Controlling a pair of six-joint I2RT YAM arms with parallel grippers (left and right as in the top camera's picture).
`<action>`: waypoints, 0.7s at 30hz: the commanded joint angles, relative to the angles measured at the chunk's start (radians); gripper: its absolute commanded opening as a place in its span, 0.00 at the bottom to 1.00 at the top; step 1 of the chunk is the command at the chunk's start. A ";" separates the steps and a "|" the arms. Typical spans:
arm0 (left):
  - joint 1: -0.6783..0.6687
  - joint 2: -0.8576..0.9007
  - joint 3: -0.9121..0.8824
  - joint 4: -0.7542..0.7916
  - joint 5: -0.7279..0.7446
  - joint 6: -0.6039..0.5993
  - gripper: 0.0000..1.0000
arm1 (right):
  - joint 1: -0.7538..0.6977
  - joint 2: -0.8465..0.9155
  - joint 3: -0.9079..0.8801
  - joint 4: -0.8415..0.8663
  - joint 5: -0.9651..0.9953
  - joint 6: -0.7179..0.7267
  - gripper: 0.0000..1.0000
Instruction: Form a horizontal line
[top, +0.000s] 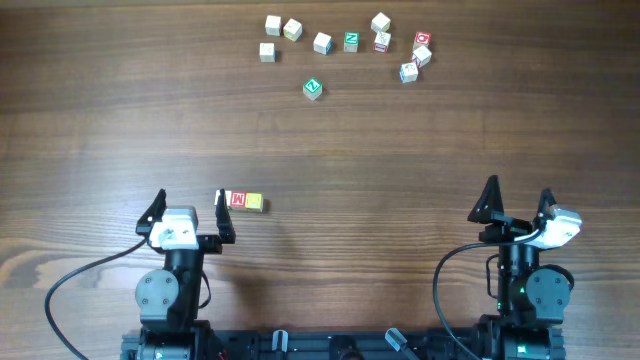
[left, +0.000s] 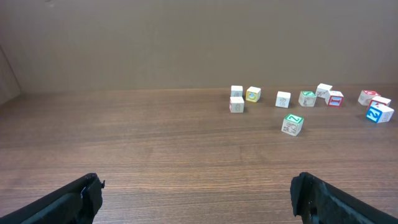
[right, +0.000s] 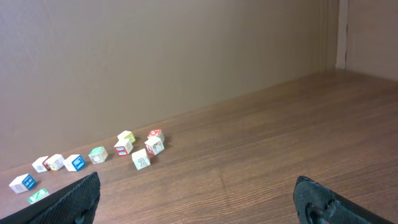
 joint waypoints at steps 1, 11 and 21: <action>-0.005 -0.010 -0.005 -0.006 0.012 -0.019 1.00 | -0.007 -0.011 -0.001 0.005 -0.016 -0.017 1.00; -0.005 -0.009 -0.005 -0.002 0.012 -0.033 1.00 | -0.007 -0.011 -0.001 0.005 -0.016 -0.017 1.00; -0.005 -0.009 -0.005 -0.002 0.012 -0.033 1.00 | -0.007 -0.011 -0.001 0.005 -0.016 -0.017 1.00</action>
